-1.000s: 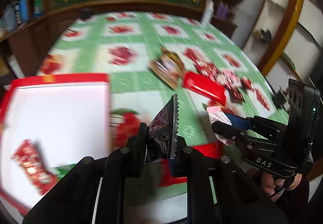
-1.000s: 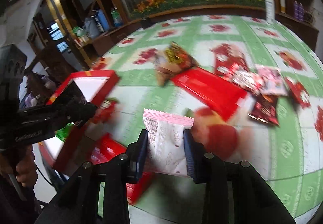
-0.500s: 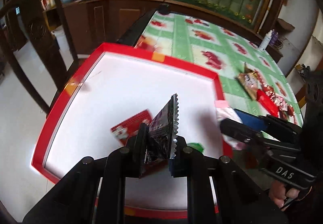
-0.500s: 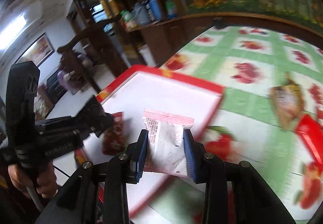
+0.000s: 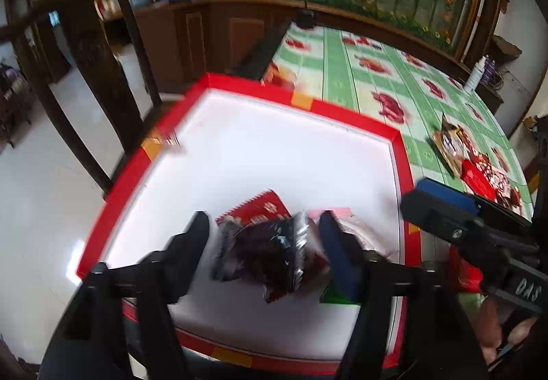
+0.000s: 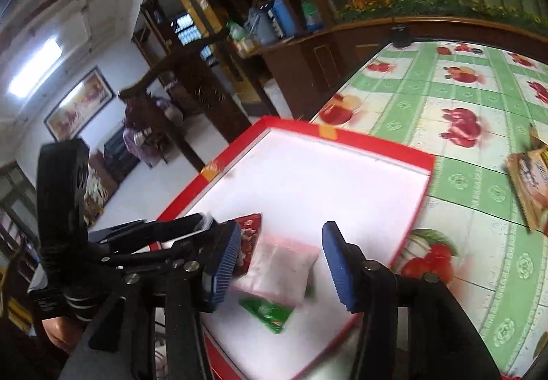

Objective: Organize snacks
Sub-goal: 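Carry both packets over the tray and open both tools to release them, then reach back to the table and grasp red rectangular packet with right tool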

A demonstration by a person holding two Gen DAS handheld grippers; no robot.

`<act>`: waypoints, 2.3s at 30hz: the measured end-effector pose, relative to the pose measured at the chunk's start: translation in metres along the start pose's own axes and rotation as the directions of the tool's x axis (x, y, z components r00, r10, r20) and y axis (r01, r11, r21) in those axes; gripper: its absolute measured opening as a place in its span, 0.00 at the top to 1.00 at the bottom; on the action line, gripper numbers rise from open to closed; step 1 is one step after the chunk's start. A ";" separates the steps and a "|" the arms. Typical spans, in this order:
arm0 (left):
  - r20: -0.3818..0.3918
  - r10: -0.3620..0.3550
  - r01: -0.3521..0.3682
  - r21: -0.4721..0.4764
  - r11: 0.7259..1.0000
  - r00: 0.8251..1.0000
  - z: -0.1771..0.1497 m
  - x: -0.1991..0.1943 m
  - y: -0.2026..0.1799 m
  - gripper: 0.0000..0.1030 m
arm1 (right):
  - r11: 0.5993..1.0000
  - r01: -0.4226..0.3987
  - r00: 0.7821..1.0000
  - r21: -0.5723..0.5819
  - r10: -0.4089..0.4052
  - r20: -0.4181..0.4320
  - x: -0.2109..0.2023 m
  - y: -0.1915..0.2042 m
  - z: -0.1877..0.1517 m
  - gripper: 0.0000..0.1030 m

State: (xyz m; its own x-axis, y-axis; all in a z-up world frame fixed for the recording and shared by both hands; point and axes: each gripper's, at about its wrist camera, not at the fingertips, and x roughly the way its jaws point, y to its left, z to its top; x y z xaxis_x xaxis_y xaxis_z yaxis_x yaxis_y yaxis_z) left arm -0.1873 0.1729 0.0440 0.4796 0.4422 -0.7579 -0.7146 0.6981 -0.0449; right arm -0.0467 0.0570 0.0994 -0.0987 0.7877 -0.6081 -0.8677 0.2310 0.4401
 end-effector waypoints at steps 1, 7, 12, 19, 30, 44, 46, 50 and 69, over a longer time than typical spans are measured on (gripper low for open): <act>0.019 0.014 -0.014 0.014 1.000 1.000 0.000 -0.003 -0.003 0.35 | 1.000 0.007 1.000 0.013 -0.007 0.007 -0.004 -0.003 -0.001 0.49; 0.095 0.057 -0.067 0.105 0.992 0.994 -0.002 -0.015 -0.035 0.23 | 0.992 0.103 0.992 0.069 -0.108 0.068 -0.047 -0.044 -0.014 0.45; 0.106 0.060 -0.079 0.182 0.980 0.993 0.000 -0.016 -0.070 0.23 | 0.968 0.214 0.967 0.134 -0.229 0.109 -0.093 -0.084 -0.030 0.36; 0.102 0.060 -0.083 0.243 0.966 0.993 0.002 -0.019 -0.103 0.23 | 0.924 0.281 0.934 0.258 -0.325 0.148 -0.146 -0.134 -0.048 0.34; 0.107 0.057 -0.089 0.317 0.944 0.993 0.001 -0.022 -0.143 0.23 | 0.896 0.270 0.918 0.352 -0.350 0.186 -0.177 -0.179 -0.062 0.32; 0.085 0.059 -0.087 0.376 0.922 0.995 0.001 -0.009 -0.174 0.23 | 0.896 0.205 0.937 0.394 -0.296 0.186 -0.174 -0.202 -0.070 0.32; 0.069 0.048 -0.071 0.386 0.920 0.996 0.000 -0.006 -0.178 0.23 | 0.895 0.195 0.940 0.401 -0.287 0.183 -0.173 -0.204 -0.070 0.32; 0.053 0.023 -0.044 0.420 0.906 0.998 -0.005 -0.003 -0.182 0.23 | 0.889 0.240 0.935 0.389 -0.320 0.155 -0.170 -0.205 -0.066 0.32; -0.012 -0.019 0.022 0.395 0.918 1.000 -0.012 -0.005 -0.157 0.23 | 0.891 0.452 0.867 -0.040 -0.450 -0.215 -0.056 -0.208 0.012 0.19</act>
State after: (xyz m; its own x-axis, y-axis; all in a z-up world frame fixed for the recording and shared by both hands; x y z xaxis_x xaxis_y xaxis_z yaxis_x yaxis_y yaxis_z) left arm -0.0835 0.0546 0.0474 0.4872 0.4223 -0.7644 -0.4443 0.8734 0.1994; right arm 0.1452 -0.0281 0.0501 0.2002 0.4562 -0.8671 -0.8373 0.5392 0.0904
